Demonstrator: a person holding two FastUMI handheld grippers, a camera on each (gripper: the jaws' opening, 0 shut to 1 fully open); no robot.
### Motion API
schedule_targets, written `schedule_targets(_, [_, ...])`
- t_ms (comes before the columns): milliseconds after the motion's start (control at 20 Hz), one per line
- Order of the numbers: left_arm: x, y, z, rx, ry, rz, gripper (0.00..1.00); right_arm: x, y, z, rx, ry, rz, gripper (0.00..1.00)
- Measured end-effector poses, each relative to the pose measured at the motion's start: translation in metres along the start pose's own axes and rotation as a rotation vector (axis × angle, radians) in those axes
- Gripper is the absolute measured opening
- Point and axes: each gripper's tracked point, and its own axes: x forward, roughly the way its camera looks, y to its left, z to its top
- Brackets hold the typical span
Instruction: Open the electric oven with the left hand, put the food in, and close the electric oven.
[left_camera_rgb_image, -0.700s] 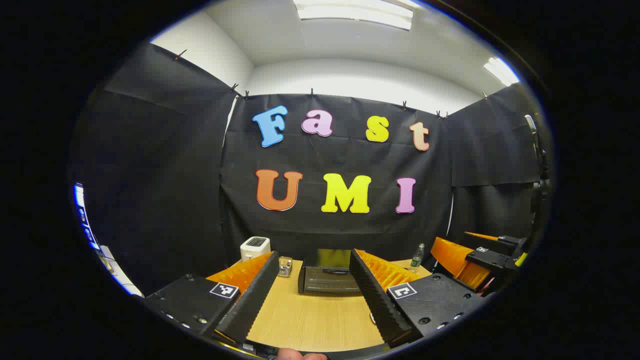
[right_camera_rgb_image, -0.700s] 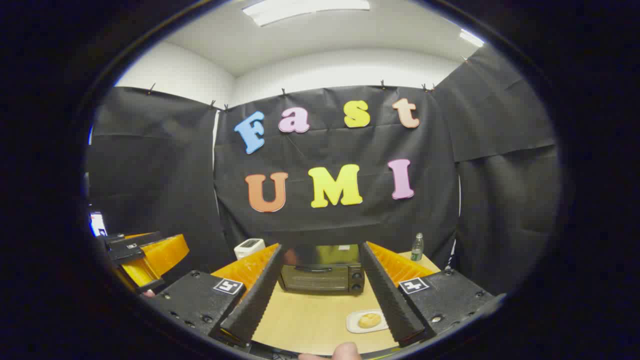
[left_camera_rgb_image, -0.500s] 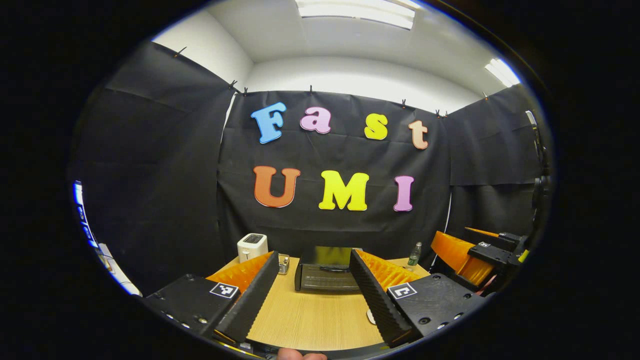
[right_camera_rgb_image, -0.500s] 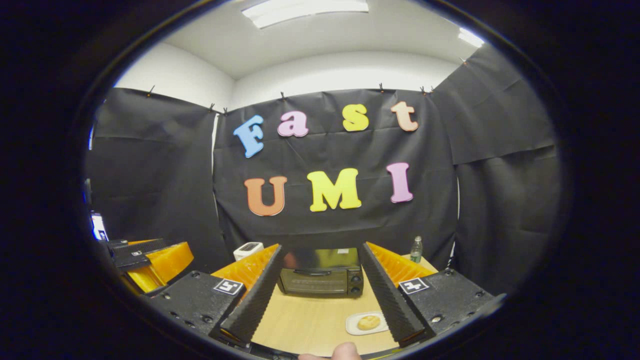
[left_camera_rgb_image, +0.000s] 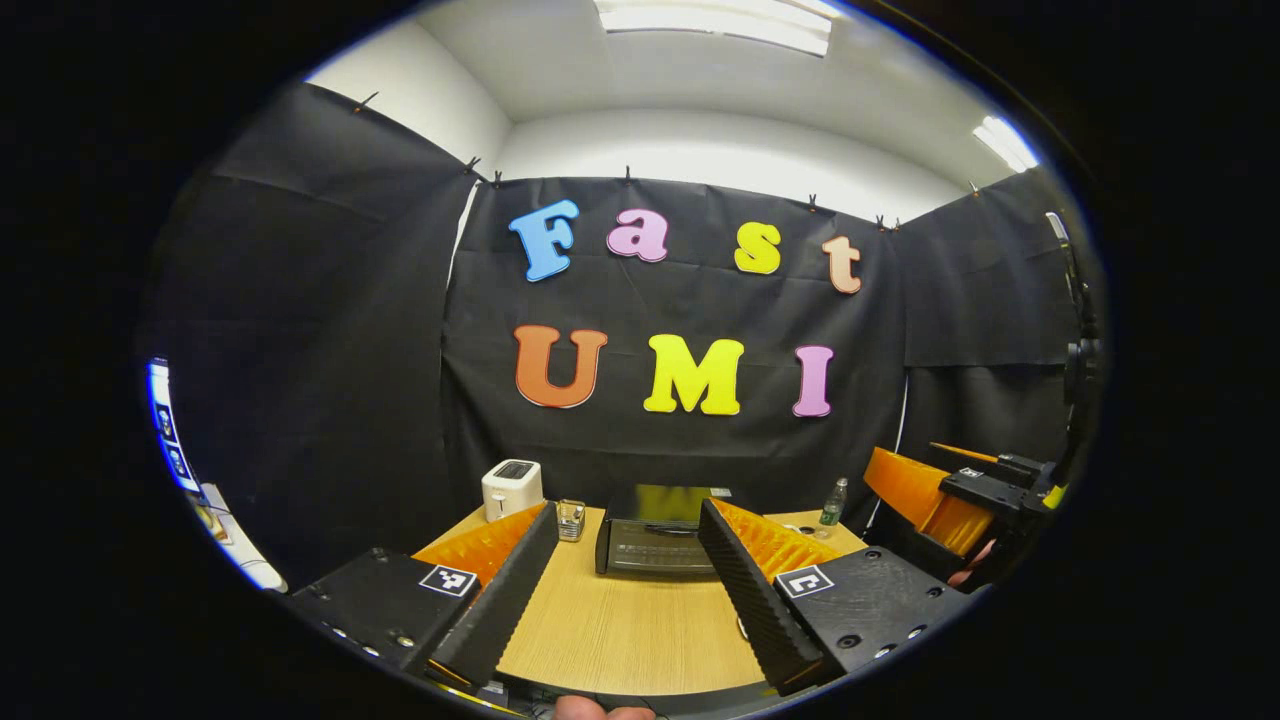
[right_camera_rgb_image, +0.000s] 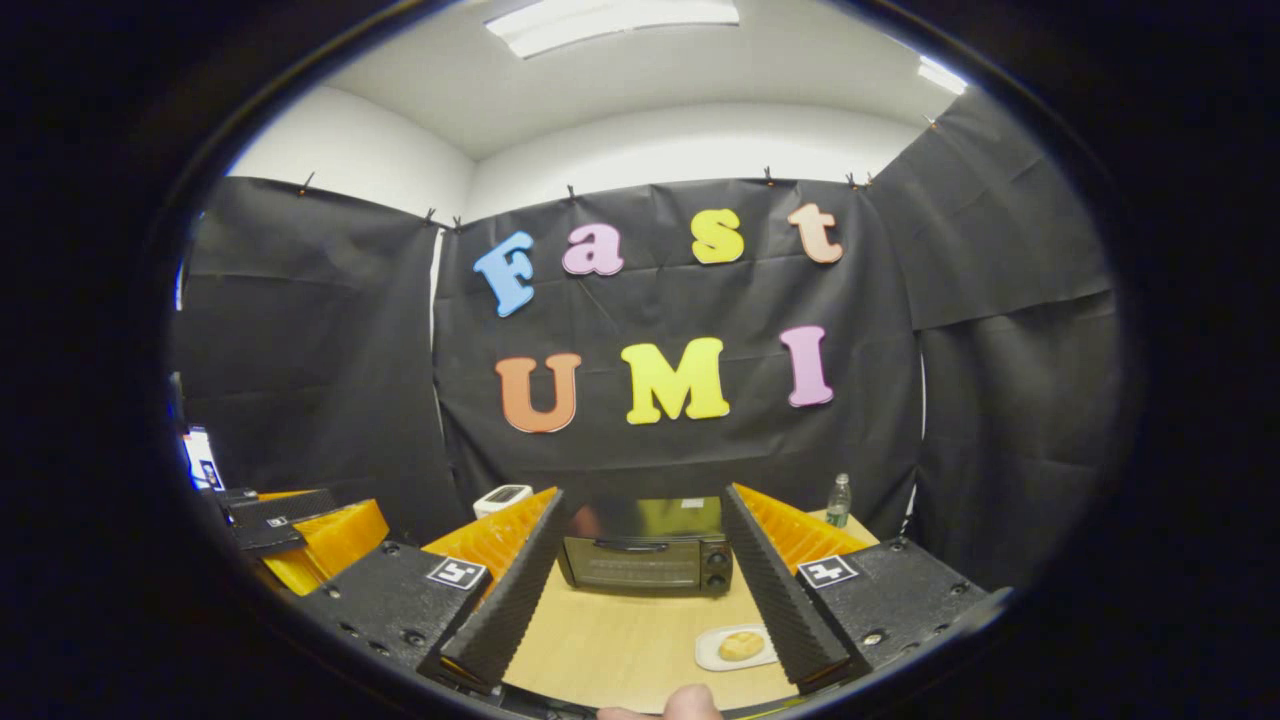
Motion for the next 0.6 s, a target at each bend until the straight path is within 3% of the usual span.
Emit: schedule_targets(600, [0.000,-0.016,-0.026,-0.022,0.039,-0.039,0.93,-0.015,-0.023,-0.009,-0.034,0.023,-0.060,0.97])
